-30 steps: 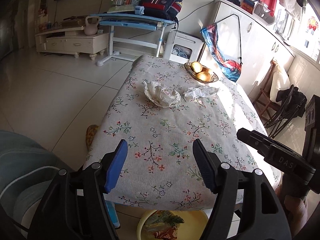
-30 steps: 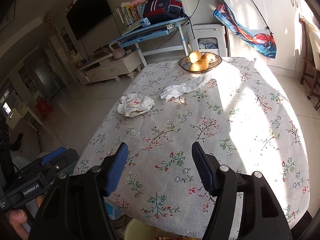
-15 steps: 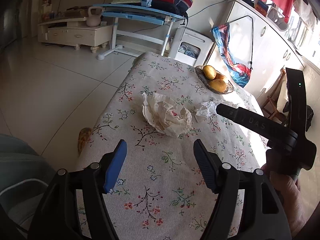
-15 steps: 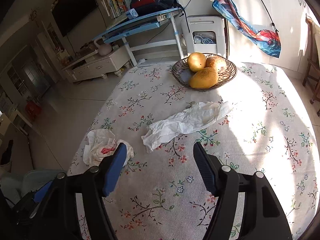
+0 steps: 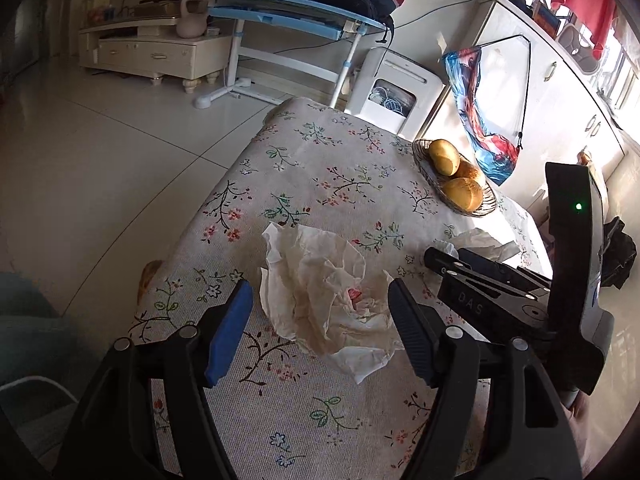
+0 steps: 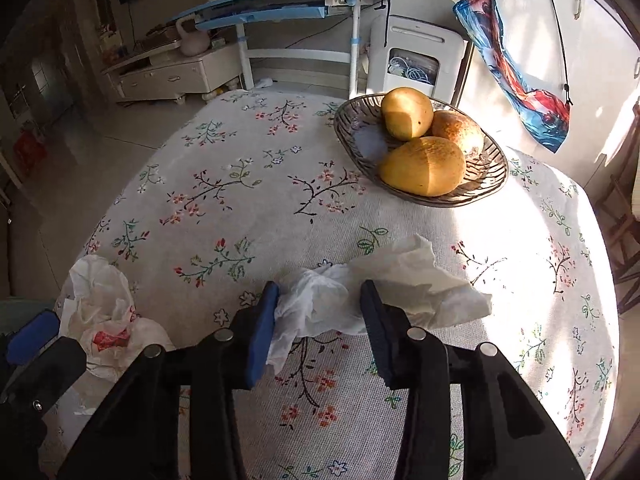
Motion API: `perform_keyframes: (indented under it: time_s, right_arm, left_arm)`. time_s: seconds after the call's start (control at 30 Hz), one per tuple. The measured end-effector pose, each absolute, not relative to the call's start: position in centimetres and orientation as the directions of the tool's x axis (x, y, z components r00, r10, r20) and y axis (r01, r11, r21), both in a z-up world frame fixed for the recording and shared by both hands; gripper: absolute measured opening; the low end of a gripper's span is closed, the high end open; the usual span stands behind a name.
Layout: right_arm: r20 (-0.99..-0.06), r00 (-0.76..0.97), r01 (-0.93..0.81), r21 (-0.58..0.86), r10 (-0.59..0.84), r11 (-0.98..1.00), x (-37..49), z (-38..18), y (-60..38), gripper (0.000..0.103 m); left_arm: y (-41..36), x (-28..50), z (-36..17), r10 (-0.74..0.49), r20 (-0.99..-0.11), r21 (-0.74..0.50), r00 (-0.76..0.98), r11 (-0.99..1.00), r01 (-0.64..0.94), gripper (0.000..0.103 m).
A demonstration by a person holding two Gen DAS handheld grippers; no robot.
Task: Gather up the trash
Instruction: 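Grasp the crumpled tissue with the left gripper while the right gripper grasps the flat tissue, then carry both tissues over the yellow basin and open both grippers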
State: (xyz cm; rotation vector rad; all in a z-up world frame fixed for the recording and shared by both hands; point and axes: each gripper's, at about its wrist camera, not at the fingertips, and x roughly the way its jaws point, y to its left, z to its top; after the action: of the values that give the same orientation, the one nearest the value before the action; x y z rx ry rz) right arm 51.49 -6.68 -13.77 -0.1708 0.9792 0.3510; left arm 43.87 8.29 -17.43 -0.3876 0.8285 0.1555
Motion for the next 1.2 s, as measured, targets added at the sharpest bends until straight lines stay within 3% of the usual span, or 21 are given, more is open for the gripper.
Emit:
perform_keyframes:
  time_s: [0.03, 0.1, 0.13, 0.33, 0.37, 0.67, 1.2]
  right_arm:
    - [-0.831, 0.513, -0.371, 0.011, 0.215, 0.929, 51.4, -13.8, -6.8, 0.031]
    - [-0.823, 0.525, -0.378, 0.001, 0.215, 0.926, 50.9, -13.8, -7.2, 0.021]
    - [-0.821, 0.526, -0.378, 0.007, 0.221, 0.926, 50.7, -13.7, -7.3, 0.019]
    - [-0.794, 0.522, -0.367, 0.122, 0.312, 0.922, 48.0, -12.9, -9.3, 0.017]
    - [-0.787, 0.523, -0.363, 0.141, 0.327, 0.921, 47.1, -12.7, -9.8, 0.017]
    - [-0.737, 0.531, -0.343, 0.264, 0.418, 0.902, 38.6, -10.5, -12.7, 0.017]
    - [-0.689, 0.565, -0.328, 0.316, 0.453, 0.890, 31.9, -8.2, -15.7, 0.017]
  left_arm:
    - [8.1, 44.3, -17.6, -0.009, -0.745, -0.268, 0.667, 0.919, -0.288, 0.065]
    - [7.7, 45.0, -18.2, -0.013, -0.757, -0.265, 0.654, 0.920, -0.289, 0.041]
    - [7.7, 45.3, -18.5, -0.022, -0.764, -0.268, 0.644, 0.920, -0.286, 0.023]
    - [7.7, 43.8, -17.8, -0.035, -0.742, -0.275, 0.670, 0.927, -0.256, 0.017]
    - [7.7, 43.2, -17.6, -0.039, -0.737, -0.277, 0.674, 0.928, -0.249, 0.009]
    - [7.2, 36.2, -16.3, -0.066, -0.723, -0.286, 0.688, 0.935, -0.211, 0.007]
    - [4.9, 29.8, -12.7, -0.091, -0.680, -0.263, 0.727, 0.957, -0.126, 0.007]
